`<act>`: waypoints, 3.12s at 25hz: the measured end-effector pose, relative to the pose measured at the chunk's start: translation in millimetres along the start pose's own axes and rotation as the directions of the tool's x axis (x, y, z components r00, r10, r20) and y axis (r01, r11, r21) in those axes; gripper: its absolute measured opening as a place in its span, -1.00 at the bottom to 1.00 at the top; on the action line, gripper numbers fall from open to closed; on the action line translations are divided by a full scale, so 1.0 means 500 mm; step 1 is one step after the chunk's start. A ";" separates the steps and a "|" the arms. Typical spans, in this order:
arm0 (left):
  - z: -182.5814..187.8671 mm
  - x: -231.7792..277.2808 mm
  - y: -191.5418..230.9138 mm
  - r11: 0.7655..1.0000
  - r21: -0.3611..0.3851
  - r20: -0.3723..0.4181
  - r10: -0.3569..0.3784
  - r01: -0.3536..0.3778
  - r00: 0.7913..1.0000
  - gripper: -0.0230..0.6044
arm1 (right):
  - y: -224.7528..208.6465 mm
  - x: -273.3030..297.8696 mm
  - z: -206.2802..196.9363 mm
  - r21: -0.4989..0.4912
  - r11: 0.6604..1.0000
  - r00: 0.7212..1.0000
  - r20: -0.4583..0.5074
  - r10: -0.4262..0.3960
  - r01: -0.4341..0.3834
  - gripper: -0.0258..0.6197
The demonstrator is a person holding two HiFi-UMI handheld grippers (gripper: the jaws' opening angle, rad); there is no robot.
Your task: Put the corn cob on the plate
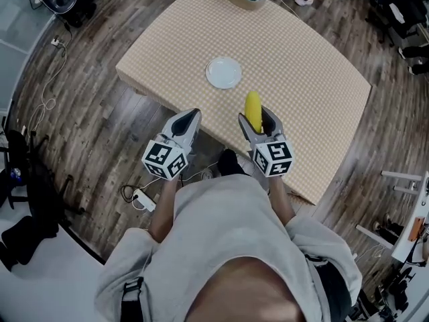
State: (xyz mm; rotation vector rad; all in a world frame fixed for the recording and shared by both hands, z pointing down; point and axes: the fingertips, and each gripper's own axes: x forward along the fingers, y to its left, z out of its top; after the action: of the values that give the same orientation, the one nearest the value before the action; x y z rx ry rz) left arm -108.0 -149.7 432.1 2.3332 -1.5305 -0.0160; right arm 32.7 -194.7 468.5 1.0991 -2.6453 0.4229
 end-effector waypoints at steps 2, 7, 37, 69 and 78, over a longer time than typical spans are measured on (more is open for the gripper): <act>0.025 0.039 0.000 1.000 0.016 0.014 0.008 -0.008 1.000 -0.90 | -0.034 0.019 0.026 -0.006 1.000 1.000 0.012 0.010 -0.009 -0.11; 0.070 0.110 0.005 0.999 0.044 0.036 0.024 -0.025 0.999 -0.90 | -0.092 0.055 0.077 -0.015 0.999 0.999 0.042 0.035 -0.035 -0.11; 0.045 0.161 0.099 1.000 -0.023 -0.047 0.016 -0.017 0.999 -0.90 | -0.109 0.146 0.058 0.023 1.000 0.999 -0.039 0.011 -0.010 -0.11; -0.189 0.165 0.207 0.975 -0.193 -0.221 0.066 -0.110 0.973 -0.90 | -0.115 0.248 -0.211 0.076 0.996 0.940 -0.334 0.068 -0.045 -0.11; -0.185 0.152 0.232 0.966 -0.213 -0.218 0.103 -0.150 0.971 -0.90 | -0.132 0.376 -0.168 0.002 0.994 0.946 -0.307 0.108 -0.113 -0.11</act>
State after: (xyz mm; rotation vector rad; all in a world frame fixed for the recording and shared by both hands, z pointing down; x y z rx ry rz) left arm -160.9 -232.6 566.8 1.9890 -1.4872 0.0751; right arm -39.2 -330.8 620.1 0.8071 -2.4354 0.5457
